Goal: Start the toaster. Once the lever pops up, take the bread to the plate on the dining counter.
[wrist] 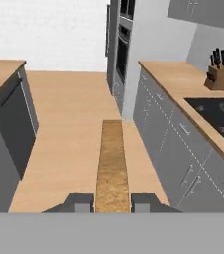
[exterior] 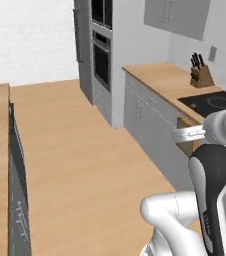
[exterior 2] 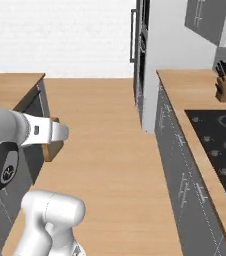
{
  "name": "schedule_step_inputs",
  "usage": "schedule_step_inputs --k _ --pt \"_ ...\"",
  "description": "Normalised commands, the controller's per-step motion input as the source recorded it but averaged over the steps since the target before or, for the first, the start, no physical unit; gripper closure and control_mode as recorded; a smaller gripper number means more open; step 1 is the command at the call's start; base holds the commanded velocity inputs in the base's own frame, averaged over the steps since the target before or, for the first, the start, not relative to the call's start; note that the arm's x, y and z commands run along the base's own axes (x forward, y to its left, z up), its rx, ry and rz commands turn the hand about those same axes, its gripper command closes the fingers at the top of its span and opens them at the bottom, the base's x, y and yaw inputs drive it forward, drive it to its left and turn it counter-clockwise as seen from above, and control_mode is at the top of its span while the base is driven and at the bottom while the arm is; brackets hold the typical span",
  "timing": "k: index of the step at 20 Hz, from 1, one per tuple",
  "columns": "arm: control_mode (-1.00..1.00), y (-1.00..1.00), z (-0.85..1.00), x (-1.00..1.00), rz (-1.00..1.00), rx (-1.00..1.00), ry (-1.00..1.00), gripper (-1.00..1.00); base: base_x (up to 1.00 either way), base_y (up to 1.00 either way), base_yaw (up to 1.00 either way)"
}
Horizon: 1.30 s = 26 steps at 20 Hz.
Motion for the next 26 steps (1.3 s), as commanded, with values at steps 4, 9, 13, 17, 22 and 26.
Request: schedule_step_inputs --k 4,9,13,17,22,26 --pt "1.0 0.0 0.0 0.0 0.0 0.0 0.0 1.0 -0.04 0.0 1.0" --pt "1.0 0.0 0.0 0.0 0.0 0.0 0.0 1.0 -0.03 0.0 1.0" --pt "1.0 0.0 0.0 0.0 0.0 0.0 0.0 1.0 0.0 0.01 1.0" --pt "1.0 0.0 0.0 0.0 0.0 0.0 0.0 1.0 0.0 0.01 1.0" --pt "1.0 0.0 0.0 0.0 0.0 0.0 0.0 1.0 0.0 0.6 0.65" --pt "1.0 0.0 0.0 0.0 0.0 0.0 0.0 1.0 0.0 1.0 0.2"
